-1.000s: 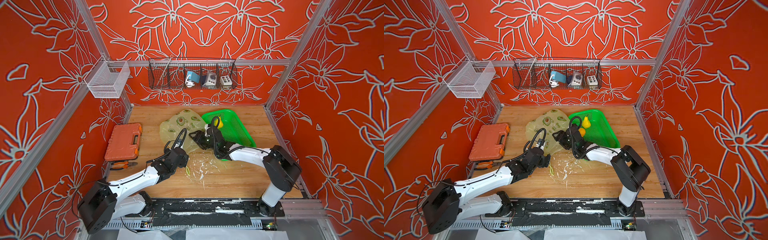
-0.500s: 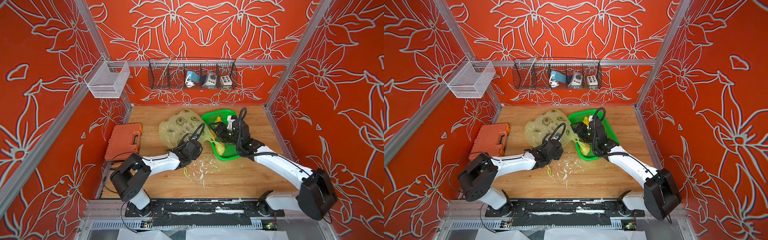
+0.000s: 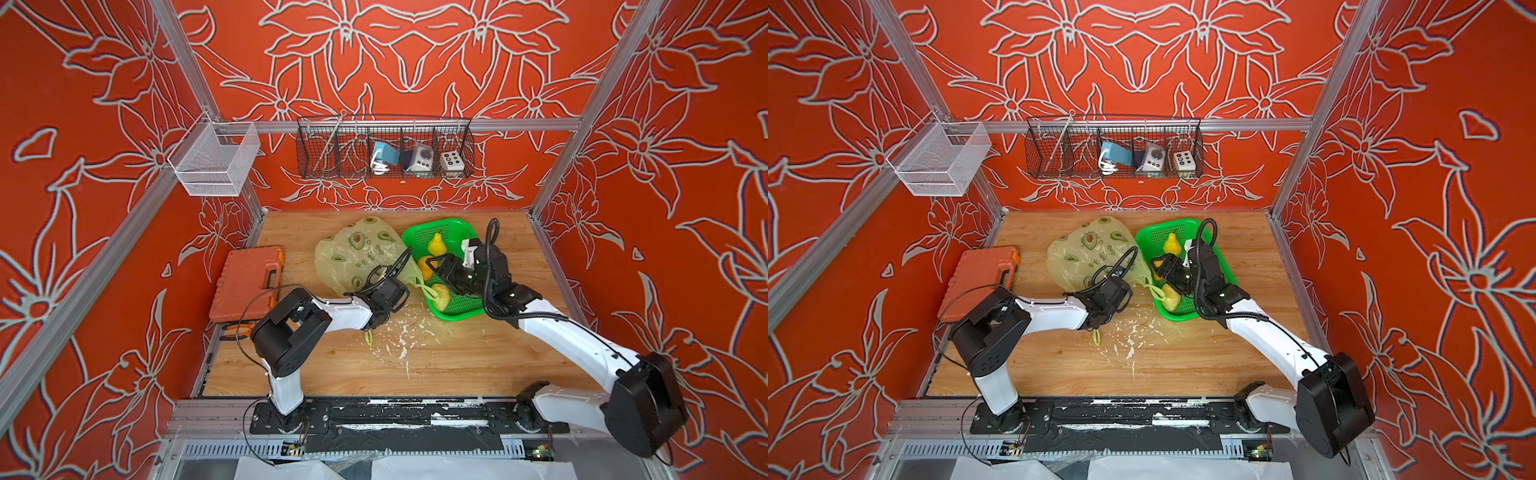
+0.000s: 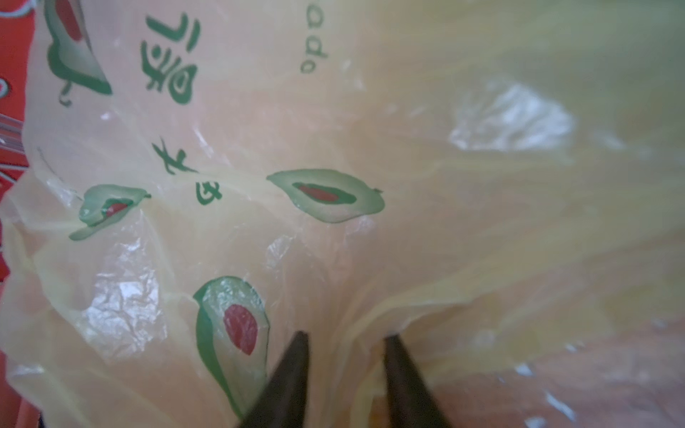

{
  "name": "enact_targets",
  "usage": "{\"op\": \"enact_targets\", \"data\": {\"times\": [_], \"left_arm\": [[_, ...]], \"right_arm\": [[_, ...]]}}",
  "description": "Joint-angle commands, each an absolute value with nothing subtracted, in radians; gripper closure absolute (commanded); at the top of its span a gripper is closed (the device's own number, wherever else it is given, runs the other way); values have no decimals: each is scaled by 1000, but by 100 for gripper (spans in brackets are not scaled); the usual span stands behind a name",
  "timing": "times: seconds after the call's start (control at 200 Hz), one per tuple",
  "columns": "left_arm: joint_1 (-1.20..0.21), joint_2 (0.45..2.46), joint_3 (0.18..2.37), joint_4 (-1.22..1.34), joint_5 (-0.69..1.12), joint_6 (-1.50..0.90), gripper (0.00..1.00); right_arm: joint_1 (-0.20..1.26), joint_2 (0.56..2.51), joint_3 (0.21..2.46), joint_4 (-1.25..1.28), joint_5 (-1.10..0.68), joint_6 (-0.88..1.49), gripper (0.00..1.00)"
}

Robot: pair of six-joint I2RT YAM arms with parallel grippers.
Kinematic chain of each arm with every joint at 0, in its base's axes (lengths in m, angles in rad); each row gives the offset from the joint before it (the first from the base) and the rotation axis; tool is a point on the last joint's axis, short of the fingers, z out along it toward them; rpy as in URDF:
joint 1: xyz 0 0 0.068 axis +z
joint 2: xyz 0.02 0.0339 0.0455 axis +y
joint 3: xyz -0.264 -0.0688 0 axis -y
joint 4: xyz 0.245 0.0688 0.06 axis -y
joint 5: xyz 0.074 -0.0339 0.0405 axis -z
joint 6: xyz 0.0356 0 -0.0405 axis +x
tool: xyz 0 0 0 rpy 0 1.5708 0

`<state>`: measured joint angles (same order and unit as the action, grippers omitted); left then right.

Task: Place the pears into plastic bags & tie knots
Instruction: Pick up the plastic bag at the center of the board, then pick up the pear from the basket.

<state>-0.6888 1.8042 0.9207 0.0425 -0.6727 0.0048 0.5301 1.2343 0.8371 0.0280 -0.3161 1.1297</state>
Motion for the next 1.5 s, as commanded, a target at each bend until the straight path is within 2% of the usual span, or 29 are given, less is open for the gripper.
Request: {"op": "enact_targets", "data": {"times": [0.0, 0.195, 0.52, 0.696, 0.826, 0.896, 0.971, 1.046, 1.276, 1.491], "left_arm": [[-659, 1779, 978, 49, -655, 13, 100], [-649, 1622, 1068, -34, -525, -35, 100], [-649, 1449, 1039, -87, -350, -146, 100], [-649, 1366, 1003, -95, -324, -169, 100], [-649, 1342, 1011, -117, -351, -215, 100], [-649, 1346, 1032, -133, -380, -263, 100], [-647, 1350, 1052, -141, -388, -307, 100], [-646, 1358, 1072, -146, -381, -329, 100], [-638, 1319, 1072, -142, -324, -317, 100], [-634, 1286, 1068, -145, -304, -330, 100]], "right_arm": [[527, 1210, 848, 4, -391, 1088, 29], [529, 1243, 898, 2, -506, 1093, 29], [544, 1361, 1005, 62, -560, 1132, 28], [547, 1455, 1061, 72, -561, 1139, 27], [501, 1399, 1012, 31, -568, 1135, 28], [445, 1300, 971, -71, -561, 1085, 27], [382, 1174, 924, -236, -465, 1024, 26], [341, 1140, 920, -377, -416, 950, 27], [319, 1318, 980, -569, -296, 690, 23], [319, 1468, 1015, -562, -279, 533, 22]]}}
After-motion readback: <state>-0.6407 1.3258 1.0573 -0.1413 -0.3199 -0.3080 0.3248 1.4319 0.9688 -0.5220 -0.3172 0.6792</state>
